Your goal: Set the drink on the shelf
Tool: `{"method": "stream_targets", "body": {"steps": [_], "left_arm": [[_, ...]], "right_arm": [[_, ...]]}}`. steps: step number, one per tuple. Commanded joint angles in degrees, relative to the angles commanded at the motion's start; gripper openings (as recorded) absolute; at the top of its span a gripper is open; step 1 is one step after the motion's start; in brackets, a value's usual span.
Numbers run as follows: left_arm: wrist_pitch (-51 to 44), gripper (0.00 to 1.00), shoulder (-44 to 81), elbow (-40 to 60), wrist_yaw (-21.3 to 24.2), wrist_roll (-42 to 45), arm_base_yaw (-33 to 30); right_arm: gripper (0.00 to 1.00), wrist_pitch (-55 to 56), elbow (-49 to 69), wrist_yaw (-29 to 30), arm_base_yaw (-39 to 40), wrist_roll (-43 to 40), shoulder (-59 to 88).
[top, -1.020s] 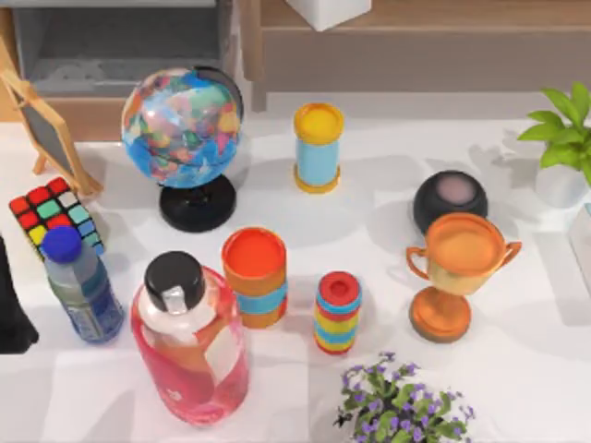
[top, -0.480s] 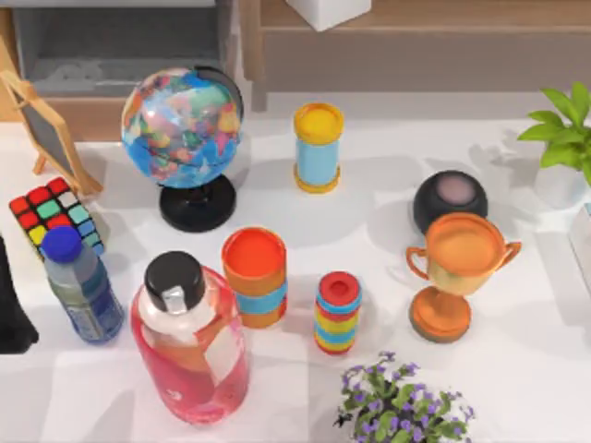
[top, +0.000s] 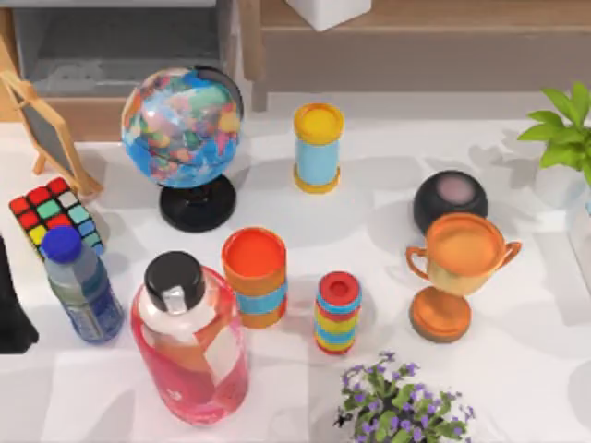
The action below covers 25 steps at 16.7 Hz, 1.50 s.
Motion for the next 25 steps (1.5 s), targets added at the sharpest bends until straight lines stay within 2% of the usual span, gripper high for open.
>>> {"method": "stream_targets", "body": {"steps": [5, 11, 15, 18, 25], "left_arm": [[0.0, 1.0, 0.0, 0.0, 0.0, 0.0, 0.0], [0.0, 1.0, 0.0, 0.0, 0.0, 0.0, 0.0], [0.0, 1.0, 0.0, 0.0, 0.0, 0.0, 0.0], [0.0, 1.0, 0.0, 0.0, 0.0, 0.0, 0.0], [0.0, 1.0, 0.0, 0.0, 0.0, 0.0, 0.0]], "right_arm": [[0.0, -13.6, 13.7, 10.9, 9.9, 2.3, -0.3], [0.0, -33.4, 29.3, 24.7, 28.2, 7.3, 1.1], [0.0, -44.3, 36.4, 31.4, 39.1, 10.2, 2.4], [0.0, -48.2, 39.7, 34.0, 43.0, 11.4, 2.2], [0.0, -48.2, 39.9, 34.0, 43.0, 11.4, 3.1]]}}
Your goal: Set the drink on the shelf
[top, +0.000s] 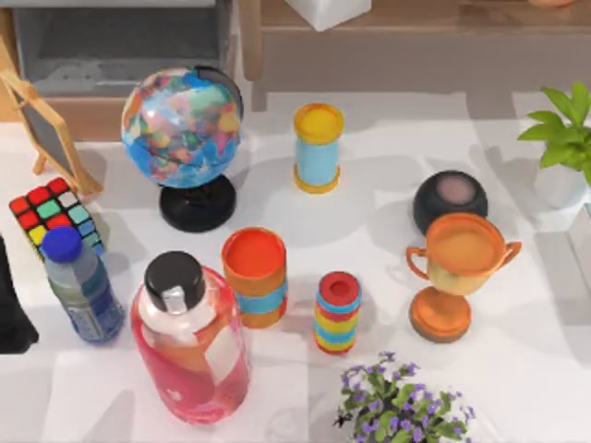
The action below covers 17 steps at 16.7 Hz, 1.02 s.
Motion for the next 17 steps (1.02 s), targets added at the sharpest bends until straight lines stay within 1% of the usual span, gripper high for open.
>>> {"method": "stream_targets", "body": {"steps": [6, 11, 17], "left_arm": [[0.0, 1.0, 0.0, 0.0, 0.0, 0.0, 0.0], [0.0, 1.0, 0.0, 0.0, 0.0, 0.0, 0.0], [0.0, 1.0, 0.0, 0.0, 0.0, 0.0, 0.0]], "right_arm": [[0.0, 4.3, 3.9, -0.4, -0.6, 0.0, 7.4], [0.0, 4.7, 4.3, -0.5, -0.7, -0.1, 8.2], [0.45, 4.7, 4.3, -0.5, -0.7, -0.1, 8.2]]}}
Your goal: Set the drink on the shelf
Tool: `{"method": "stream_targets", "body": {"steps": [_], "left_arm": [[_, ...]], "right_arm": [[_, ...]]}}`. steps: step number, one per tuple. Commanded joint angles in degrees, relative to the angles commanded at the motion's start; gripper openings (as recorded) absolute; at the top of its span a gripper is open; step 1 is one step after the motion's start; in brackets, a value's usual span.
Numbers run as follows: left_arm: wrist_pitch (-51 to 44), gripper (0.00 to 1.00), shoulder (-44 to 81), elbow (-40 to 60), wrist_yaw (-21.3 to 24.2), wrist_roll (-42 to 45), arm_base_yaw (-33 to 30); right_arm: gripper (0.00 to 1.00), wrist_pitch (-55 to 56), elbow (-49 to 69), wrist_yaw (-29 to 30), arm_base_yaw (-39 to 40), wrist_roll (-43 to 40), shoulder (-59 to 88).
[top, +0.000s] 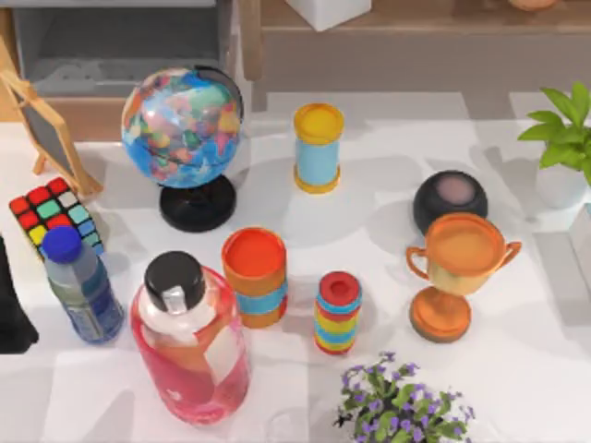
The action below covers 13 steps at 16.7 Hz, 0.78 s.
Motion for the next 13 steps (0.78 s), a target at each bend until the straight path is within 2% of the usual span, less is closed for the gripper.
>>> {"method": "stream_targets", "body": {"steps": [7, 13], "left_arm": [[0.0, 1.0, 0.0, 0.0, 0.0, 0.0, 0.0], [0.0, 1.0, 0.0, 0.0, 0.0, 0.0, 0.0]], "right_arm": [[0.98, 0.0, 0.0, 0.0, 0.0, 0.0, 0.0], [1.0, 0.0, 0.0, 0.0, 0.0, 0.0, 0.0]]}}
